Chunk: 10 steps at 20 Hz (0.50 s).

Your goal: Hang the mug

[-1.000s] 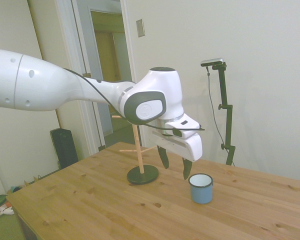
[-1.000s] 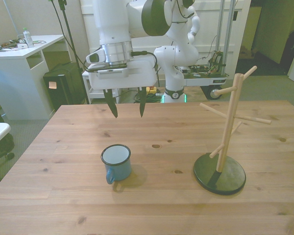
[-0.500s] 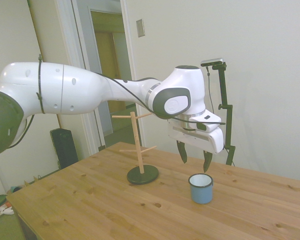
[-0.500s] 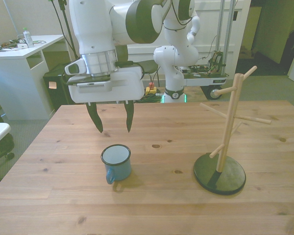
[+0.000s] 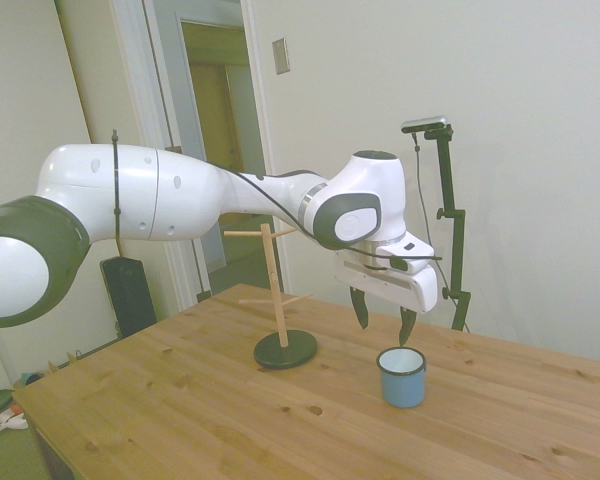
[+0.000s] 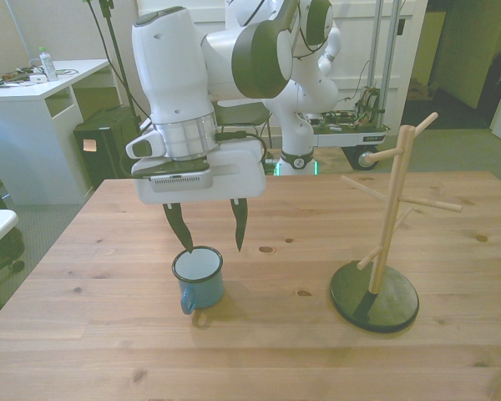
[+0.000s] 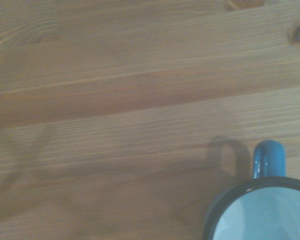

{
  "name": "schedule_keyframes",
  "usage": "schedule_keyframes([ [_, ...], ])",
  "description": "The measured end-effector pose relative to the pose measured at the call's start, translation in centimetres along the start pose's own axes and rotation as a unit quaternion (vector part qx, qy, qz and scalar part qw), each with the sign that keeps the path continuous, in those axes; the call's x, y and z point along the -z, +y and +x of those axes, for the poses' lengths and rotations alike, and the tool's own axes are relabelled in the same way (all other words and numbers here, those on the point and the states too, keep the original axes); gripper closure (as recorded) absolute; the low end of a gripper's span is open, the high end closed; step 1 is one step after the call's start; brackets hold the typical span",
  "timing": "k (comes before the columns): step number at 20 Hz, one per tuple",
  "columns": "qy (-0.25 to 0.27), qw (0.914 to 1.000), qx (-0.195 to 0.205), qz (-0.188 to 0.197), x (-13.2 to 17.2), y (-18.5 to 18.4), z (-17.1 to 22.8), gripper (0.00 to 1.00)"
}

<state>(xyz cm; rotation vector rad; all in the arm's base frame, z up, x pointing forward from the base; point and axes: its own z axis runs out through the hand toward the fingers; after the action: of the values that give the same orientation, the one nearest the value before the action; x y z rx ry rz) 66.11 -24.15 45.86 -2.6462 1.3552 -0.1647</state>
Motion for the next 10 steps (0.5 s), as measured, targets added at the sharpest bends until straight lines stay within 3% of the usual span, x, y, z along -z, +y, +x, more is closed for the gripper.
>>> schedule_keyframes([
  [10,-0.003,0.9999,-0.009,-0.004,-2.0,0.4,-0.1,0.0],
])
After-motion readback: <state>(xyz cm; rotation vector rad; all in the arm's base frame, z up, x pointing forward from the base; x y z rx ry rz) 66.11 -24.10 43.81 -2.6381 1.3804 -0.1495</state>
